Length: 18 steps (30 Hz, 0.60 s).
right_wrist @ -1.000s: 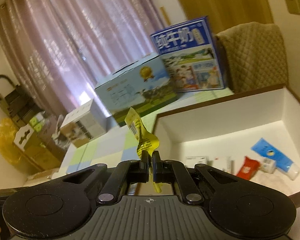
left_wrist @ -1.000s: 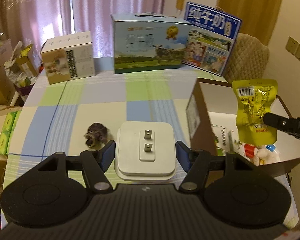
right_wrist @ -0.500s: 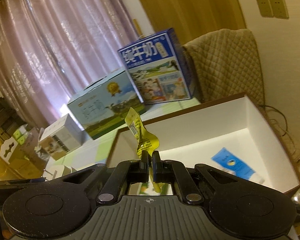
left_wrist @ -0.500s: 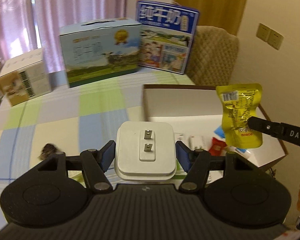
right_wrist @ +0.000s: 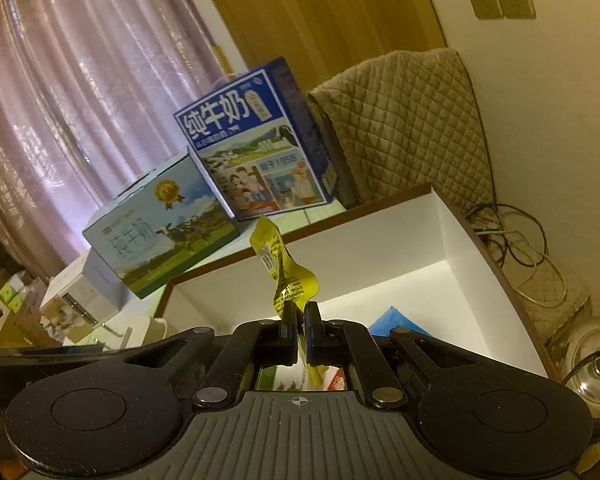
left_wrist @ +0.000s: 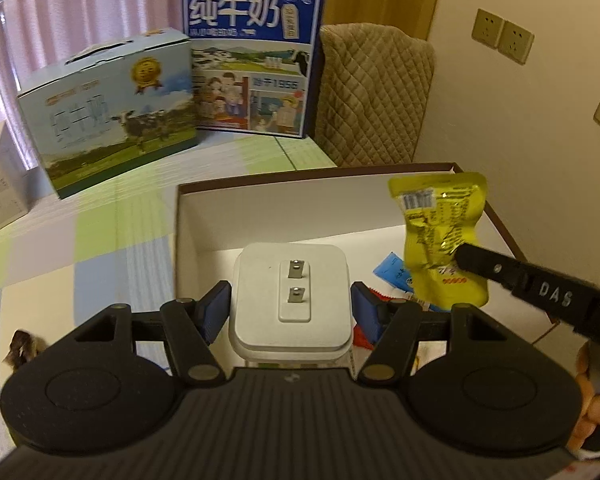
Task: Organize objects
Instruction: 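Carry both items into the brown box and open both tools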
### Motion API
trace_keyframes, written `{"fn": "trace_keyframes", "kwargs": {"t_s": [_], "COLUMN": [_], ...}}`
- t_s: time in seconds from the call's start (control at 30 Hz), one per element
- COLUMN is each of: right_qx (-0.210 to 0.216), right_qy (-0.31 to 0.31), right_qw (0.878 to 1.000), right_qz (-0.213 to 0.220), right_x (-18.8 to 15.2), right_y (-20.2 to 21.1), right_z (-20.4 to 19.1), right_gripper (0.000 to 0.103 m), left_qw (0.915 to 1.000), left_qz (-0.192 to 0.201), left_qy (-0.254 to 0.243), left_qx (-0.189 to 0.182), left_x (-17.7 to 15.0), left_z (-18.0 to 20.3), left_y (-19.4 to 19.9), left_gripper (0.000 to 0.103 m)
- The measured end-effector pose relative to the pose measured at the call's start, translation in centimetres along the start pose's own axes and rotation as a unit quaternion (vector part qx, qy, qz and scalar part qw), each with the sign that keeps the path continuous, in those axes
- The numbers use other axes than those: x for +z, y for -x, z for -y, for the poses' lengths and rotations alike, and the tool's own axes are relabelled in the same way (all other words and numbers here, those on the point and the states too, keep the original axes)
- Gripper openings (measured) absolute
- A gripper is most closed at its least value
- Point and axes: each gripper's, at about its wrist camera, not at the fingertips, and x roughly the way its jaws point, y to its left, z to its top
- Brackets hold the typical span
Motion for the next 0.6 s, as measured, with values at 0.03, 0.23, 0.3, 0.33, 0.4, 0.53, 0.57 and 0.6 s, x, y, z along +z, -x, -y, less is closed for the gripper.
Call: {"fn": "trace_keyframes", "kwargs": {"t_s": [0.03, 0.23, 0.3, 0.33, 0.4, 0.53, 0.57, 0.6], "right_qx": [-0.001, -0.012, -0.015, -0.017, -0.023, -0.027, -0.027, -0.027], "right_qy": [-0.001, -0.002, 0.000, 0.002, 0.005, 0.003, 0.002, 0.001], "right_qw": [1.000, 1.000, 1.000, 1.000, 1.000, 0.999, 0.999, 0.999], "right_qz": [-0.002, -0.011, -0.014, -0.016, -0.017, -0.022, -0.023, -0.024], "right_x": [0.0, 0.4, 0.7, 0.8, 1.0, 1.3, 1.4, 1.4], "right_y": [-0.3, -2.0, -2.4, -2.6, -2.9, -3.4, -3.5, -3.6], "right_z": [0.2, 1.4, 1.7, 1.8, 2.1, 2.6, 2.7, 2.8], "right_gripper": [0.000, 0.000, 0.000, 0.000, 0.000, 0.000, 0.000, 0.000], "left_qw": [1.0000, 0.9997, 0.9996, 0.9996, 0.9994, 0.9992, 0.9991, 0.9990], "left_qz": [-0.001, -0.015, -0.018, -0.020, -0.025, -0.034, -0.036, -0.038], "left_qy": [-0.003, -0.017, -0.020, -0.021, -0.022, -0.021, -0.022, -0.023], "left_qx": [-0.001, 0.004, 0.004, 0.006, 0.006, 0.005, 0.004, 0.005], "left_x": [0.2, 1.1, 1.3, 1.4, 1.5, 1.8, 1.9, 2.0], "left_z": [0.3, 1.3, 1.5, 1.6, 1.8, 2.2, 2.3, 2.4], "left_y": [-0.5, -3.1, -3.8, -4.3, -5.0, -6.3, -6.6, -6.9], "left_gripper": [0.061, 0.061, 0.061, 0.061, 0.061, 0.061, 0.061, 0.061]}}
